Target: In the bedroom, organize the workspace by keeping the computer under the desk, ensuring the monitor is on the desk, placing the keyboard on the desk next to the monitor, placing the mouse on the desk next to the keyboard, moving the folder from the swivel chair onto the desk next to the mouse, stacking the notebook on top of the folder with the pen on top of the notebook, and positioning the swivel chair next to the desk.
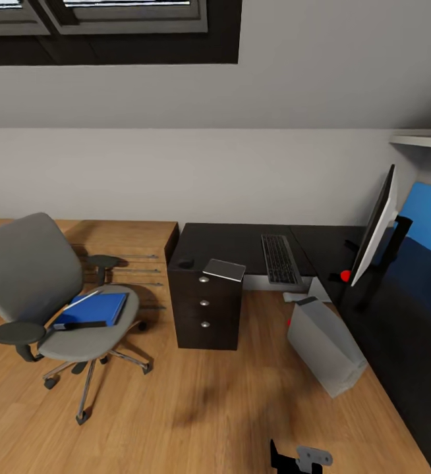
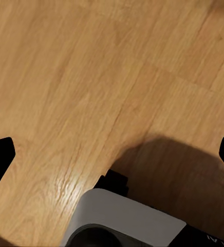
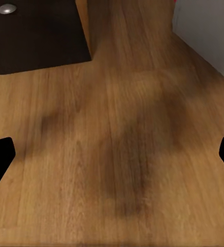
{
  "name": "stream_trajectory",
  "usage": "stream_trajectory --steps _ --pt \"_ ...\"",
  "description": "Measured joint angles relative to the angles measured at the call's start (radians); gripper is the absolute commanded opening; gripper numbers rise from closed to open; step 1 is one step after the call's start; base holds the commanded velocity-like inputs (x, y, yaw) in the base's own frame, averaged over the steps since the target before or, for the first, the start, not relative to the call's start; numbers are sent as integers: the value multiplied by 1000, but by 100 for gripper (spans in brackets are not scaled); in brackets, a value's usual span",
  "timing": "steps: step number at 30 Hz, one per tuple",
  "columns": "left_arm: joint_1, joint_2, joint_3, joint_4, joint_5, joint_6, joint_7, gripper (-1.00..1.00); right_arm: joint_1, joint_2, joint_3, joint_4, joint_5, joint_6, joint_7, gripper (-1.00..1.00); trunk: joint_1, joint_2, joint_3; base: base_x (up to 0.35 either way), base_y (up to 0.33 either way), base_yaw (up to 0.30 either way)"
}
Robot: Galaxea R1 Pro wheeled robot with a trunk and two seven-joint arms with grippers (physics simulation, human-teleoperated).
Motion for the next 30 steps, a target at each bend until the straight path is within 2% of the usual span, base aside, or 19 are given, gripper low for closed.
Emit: stream_trajectory --steps 15,30 --pt "0 0 0 1 1 1 0 100 0 1 1 20 1 -1 0 100 -58 105 47 0 0 -7" --pt "0 1 1 0 2 0 1 100 0 7 2 21 3 -2 0 100 -115 210 94 0 0 -144"
